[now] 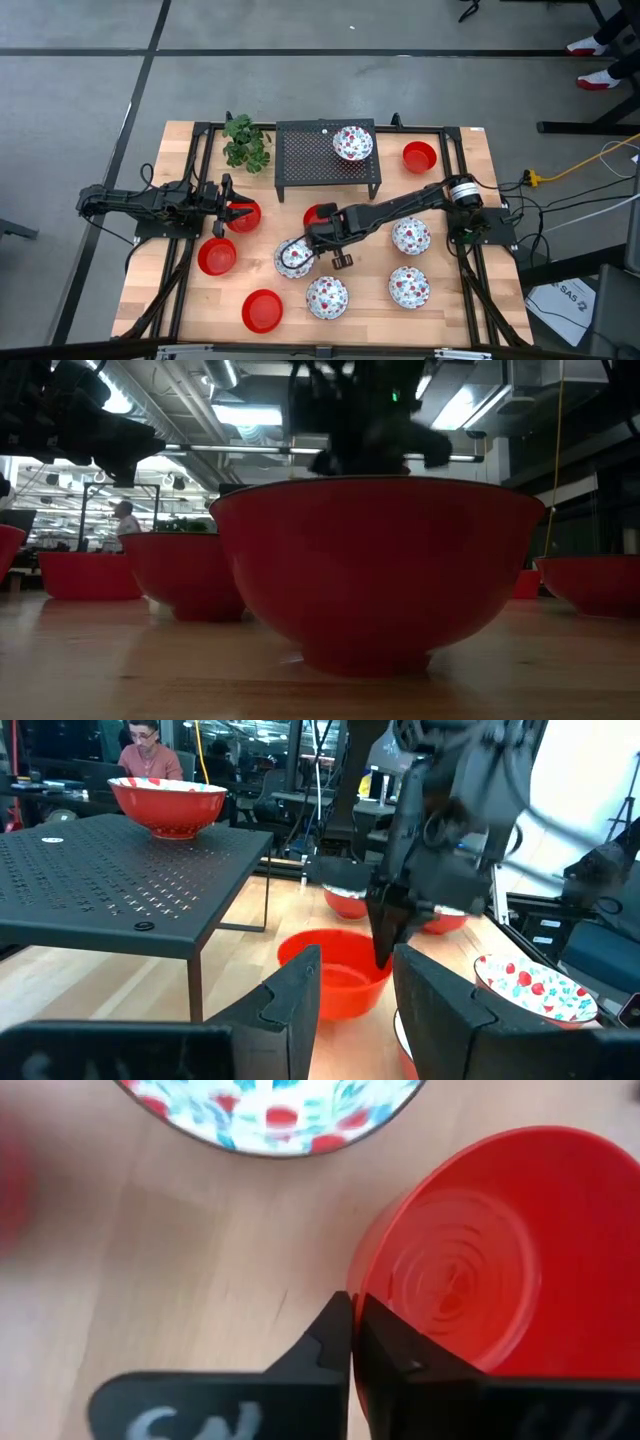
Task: Pick & Place Mini bowls
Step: Put the red bowl on the shelf
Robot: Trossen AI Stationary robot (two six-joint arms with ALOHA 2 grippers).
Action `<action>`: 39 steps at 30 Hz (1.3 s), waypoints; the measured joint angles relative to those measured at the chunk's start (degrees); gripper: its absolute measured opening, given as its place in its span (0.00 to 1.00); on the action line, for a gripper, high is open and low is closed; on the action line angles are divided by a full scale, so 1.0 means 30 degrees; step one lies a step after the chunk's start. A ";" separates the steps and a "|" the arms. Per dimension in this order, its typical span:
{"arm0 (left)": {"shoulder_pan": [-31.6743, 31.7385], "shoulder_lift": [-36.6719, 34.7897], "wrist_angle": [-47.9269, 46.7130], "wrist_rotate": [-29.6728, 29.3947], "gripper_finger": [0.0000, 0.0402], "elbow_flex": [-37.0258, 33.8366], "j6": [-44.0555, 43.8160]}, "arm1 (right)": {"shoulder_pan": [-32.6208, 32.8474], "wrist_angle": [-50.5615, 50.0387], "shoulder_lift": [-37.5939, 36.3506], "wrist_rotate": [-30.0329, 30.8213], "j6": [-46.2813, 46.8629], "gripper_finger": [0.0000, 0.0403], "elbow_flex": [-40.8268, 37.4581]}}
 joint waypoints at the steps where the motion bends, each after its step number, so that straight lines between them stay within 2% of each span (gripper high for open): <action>1: 0.0001 -0.0003 0.0000 0.0000 0.31 0.0000 0.0000 | 0.0000 -0.0244 -0.0210 -0.0007 -0.0041 0.02 0.0149; 11: -0.0002 0.0004 -0.0006 0.0000 0.31 0.0000 0.0000 | 0.0003 -0.0558 -0.2451 -0.0973 0.0433 0.02 0.0869; 16: 0.0001 0.0001 0.0000 0.0000 0.31 0.0000 0.0000 | 0.0275 0.0391 -0.3431 -0.1544 0.0110 0.02 0.0908; 20: -0.0003 0.0004 0.0000 -0.0007 0.31 0.0000 0.0000 | 0.0539 0.1682 -0.3882 -0.2399 -0.1325 0.02 0.0931; 25: 0.0001 0.0004 -0.0007 0.0000 0.31 0.0000 0.0000 | 0.0729 0.3409 -0.4094 -0.2444 -0.3377 0.02 0.0931; 30: 0.0001 0.0004 -0.0011 0.0000 0.31 0.0000 0.0000 | 0.0721 0.5084 -0.4208 -0.1140 -0.5686 0.02 0.0932; 39: -0.0002 0.0004 -0.0007 0.0000 0.31 0.0000 0.0000 | 0.0094 0.5295 -0.4237 0.1808 -0.9833 0.02 0.2317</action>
